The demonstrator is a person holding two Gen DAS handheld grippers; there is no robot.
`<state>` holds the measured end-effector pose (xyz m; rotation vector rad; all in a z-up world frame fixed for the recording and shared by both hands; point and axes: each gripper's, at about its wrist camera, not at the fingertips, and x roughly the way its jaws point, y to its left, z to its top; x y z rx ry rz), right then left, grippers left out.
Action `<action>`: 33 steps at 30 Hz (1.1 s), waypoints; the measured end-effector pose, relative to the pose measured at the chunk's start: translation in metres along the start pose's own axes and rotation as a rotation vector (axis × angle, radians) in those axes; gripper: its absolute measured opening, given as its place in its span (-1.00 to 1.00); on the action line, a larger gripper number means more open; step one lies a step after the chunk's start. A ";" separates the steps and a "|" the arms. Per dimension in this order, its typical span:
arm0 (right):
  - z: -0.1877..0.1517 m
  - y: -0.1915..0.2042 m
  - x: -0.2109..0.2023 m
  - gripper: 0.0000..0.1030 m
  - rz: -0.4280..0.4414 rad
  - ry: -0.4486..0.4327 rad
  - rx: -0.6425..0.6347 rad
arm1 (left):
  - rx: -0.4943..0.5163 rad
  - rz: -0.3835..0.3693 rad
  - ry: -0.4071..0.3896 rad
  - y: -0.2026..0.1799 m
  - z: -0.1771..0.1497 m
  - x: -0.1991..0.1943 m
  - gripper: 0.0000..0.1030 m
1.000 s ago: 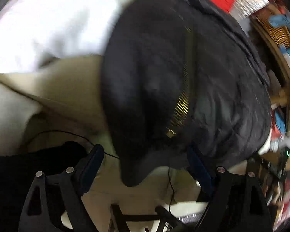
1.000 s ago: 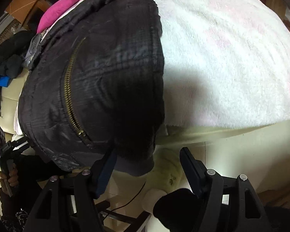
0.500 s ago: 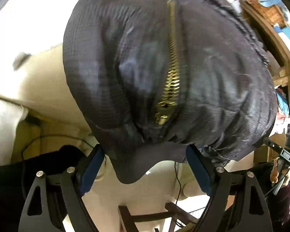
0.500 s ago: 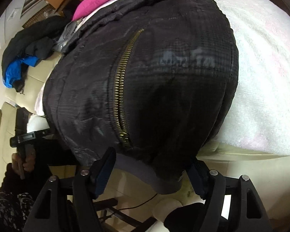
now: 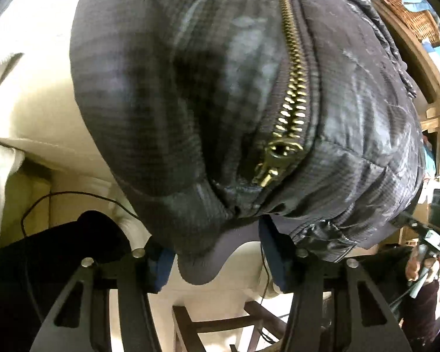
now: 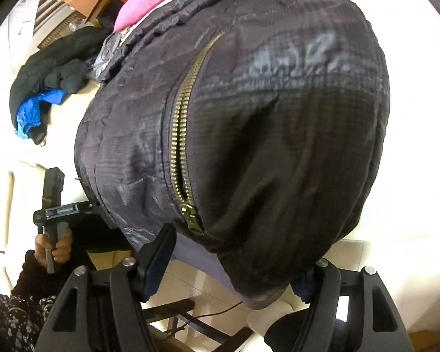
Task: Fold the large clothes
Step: 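Grasp the jacket hem with both tools and lift it up, then fold the lifted hem over toward the collar and lay it down with both tools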
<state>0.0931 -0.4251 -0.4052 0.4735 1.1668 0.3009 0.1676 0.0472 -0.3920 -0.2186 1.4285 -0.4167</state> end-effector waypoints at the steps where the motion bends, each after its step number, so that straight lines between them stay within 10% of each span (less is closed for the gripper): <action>1: 0.002 -0.007 0.012 0.43 -0.003 0.044 0.042 | -0.002 0.008 0.001 0.001 0.000 0.001 0.17; 6: 0.000 0.020 0.021 0.40 0.038 0.070 -0.027 | 0.058 0.017 0.025 -0.006 0.003 0.007 0.24; 8: -0.006 0.036 0.009 0.12 0.046 0.030 -0.066 | 0.084 0.011 0.009 -0.011 0.001 0.000 -0.46; 12: -0.007 0.053 -0.014 -0.37 0.042 -0.073 -0.087 | 0.112 -0.012 -0.008 -0.017 -0.006 -0.018 -0.81; 18: -0.017 0.064 -0.041 -0.44 0.111 -0.169 -0.124 | 0.231 -0.110 -0.109 -0.036 -0.025 -0.071 -0.83; 26: -0.016 0.087 -0.074 -0.60 0.151 -0.278 -0.131 | 0.154 -0.112 -0.031 -0.033 -0.010 -0.043 -0.83; 33: 0.012 0.128 -0.128 -0.66 0.124 -0.417 -0.222 | 0.294 -0.217 -0.229 -0.075 0.014 -0.131 -0.84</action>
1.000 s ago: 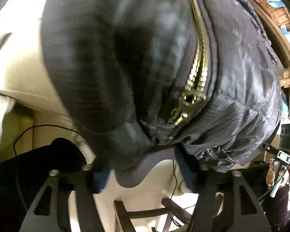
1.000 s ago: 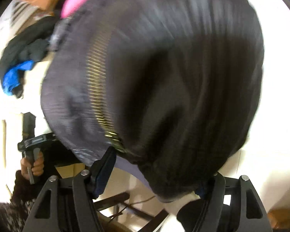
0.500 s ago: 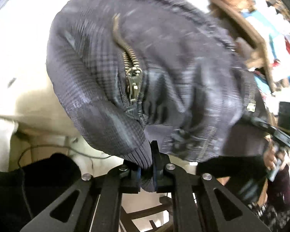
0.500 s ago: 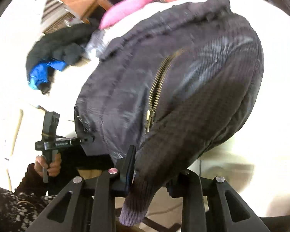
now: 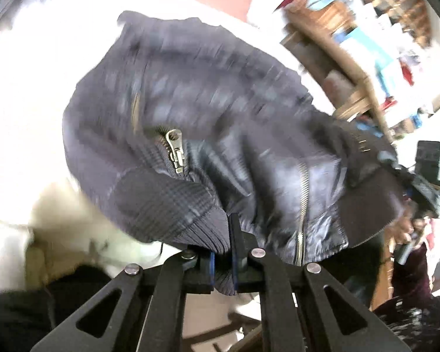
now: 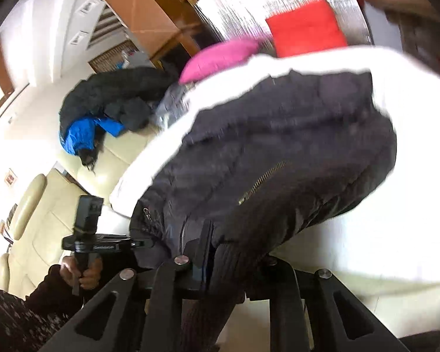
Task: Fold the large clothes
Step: 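Fold the lifted hem over toward the collar and lay it down with both tools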
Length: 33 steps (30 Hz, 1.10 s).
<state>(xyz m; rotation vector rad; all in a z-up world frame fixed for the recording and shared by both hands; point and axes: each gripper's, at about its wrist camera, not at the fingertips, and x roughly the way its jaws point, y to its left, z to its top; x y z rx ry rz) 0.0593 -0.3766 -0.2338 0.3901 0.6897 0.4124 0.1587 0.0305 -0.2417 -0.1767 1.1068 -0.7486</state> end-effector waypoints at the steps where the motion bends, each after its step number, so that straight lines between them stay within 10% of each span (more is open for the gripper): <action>1: 0.012 0.002 -0.005 -0.66 -0.001 -0.029 -0.011 | 0.007 -0.006 -0.027 -0.001 0.014 -0.009 -0.84; 9: 0.117 -0.008 -0.001 -0.67 -0.036 -0.225 0.004 | -0.013 -0.013 -0.206 0.013 0.157 -0.044 -0.83; 18: 0.222 -0.119 0.085 -0.68 -0.118 -0.318 0.244 | -0.129 -0.013 -0.278 0.060 0.317 0.031 -0.83; 33: 0.252 -0.249 0.202 -0.68 -0.166 -0.292 0.489 | -0.202 0.085 -0.167 0.123 0.400 0.163 -0.82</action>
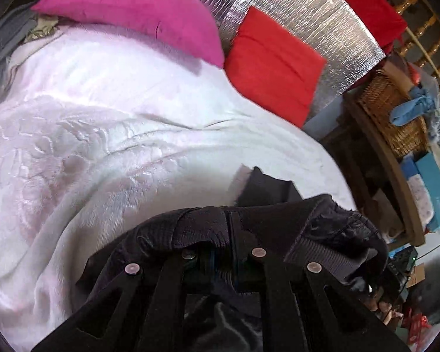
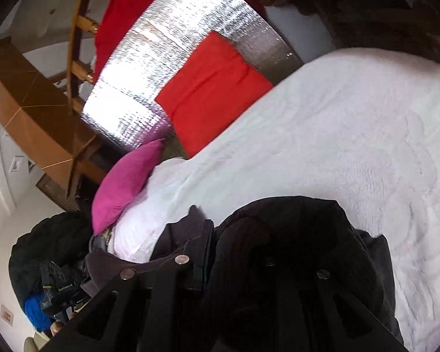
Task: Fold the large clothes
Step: 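Fold the lifted hem over toward the collar and lay it down with both tools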
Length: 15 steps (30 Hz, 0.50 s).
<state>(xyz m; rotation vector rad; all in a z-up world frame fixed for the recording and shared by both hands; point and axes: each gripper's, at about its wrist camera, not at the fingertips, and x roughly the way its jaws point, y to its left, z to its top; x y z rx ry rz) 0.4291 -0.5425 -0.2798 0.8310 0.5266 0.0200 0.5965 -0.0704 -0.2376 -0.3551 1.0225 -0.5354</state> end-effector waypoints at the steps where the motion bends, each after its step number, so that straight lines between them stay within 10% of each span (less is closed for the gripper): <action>1: 0.001 -0.005 0.004 -0.68 0.000 0.008 0.018 | -0.005 0.008 0.004 0.001 0.000 0.007 -0.82; 15: 0.019 -0.045 0.045 -0.64 0.115 0.126 0.218 | -0.030 0.010 -0.043 0.023 -0.010 0.047 -0.78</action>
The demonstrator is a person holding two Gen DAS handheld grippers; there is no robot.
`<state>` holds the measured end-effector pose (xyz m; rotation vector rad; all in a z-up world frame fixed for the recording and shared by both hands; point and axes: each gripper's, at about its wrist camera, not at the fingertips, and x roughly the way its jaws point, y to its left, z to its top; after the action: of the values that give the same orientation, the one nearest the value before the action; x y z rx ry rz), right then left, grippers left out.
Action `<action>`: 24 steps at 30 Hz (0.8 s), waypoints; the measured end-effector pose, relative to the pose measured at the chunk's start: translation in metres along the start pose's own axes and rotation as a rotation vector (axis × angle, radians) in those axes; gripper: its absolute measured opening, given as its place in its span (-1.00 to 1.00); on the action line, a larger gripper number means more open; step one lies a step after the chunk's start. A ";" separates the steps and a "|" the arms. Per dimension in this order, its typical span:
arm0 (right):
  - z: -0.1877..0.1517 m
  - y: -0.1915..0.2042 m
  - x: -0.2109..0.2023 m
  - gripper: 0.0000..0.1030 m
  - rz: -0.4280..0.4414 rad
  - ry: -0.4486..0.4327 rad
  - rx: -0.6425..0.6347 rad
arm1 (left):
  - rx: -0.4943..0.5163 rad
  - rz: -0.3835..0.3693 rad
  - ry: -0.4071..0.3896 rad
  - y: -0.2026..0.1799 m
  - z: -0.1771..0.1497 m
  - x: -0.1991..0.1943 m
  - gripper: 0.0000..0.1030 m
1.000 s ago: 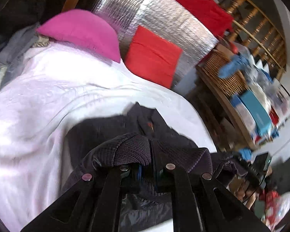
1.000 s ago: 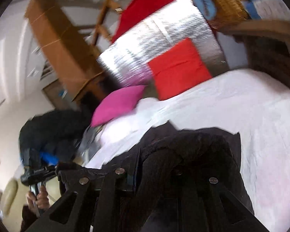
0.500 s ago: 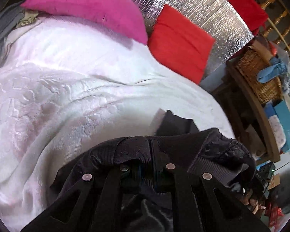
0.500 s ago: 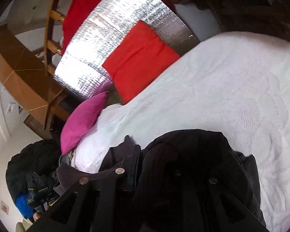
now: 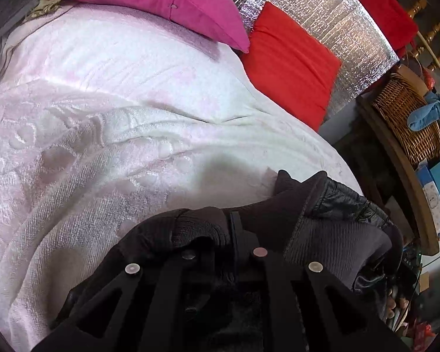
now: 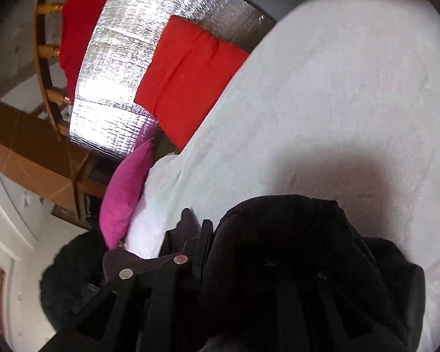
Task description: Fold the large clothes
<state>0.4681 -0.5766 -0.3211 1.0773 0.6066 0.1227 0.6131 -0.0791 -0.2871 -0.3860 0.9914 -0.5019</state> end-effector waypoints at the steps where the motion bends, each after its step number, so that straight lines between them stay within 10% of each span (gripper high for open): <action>1: 0.001 0.000 0.002 -0.63 0.013 0.005 0.002 | -0.002 -0.004 -0.007 0.001 -0.001 -0.001 -0.78; 9: 0.004 0.023 -0.024 -0.41 0.223 0.018 0.009 | -0.038 -0.050 -0.059 0.008 -0.017 -0.022 -0.77; 10: 0.003 0.029 -0.027 -0.34 0.224 0.017 -0.004 | -0.047 -0.055 -0.068 0.008 -0.018 -0.026 -0.67; 14: -0.001 0.038 -0.045 0.01 0.288 -0.011 0.021 | -0.077 -0.001 -0.214 0.002 -0.019 -0.065 0.77; 17: -0.005 0.025 -0.061 0.87 0.443 -0.111 0.159 | -0.054 0.077 -0.280 -0.001 -0.019 -0.088 0.77; 19: -0.007 0.027 -0.071 1.00 0.481 -0.159 0.140 | -0.071 0.105 -0.257 -0.002 -0.023 -0.096 0.77; 24: -0.019 0.062 -0.084 1.00 0.182 -0.151 -0.054 | -0.018 0.198 -0.268 -0.029 -0.056 -0.137 0.77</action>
<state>0.4003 -0.5639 -0.2409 1.0775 0.3670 0.2125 0.4969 -0.0304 -0.2051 -0.3561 0.7653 -0.2542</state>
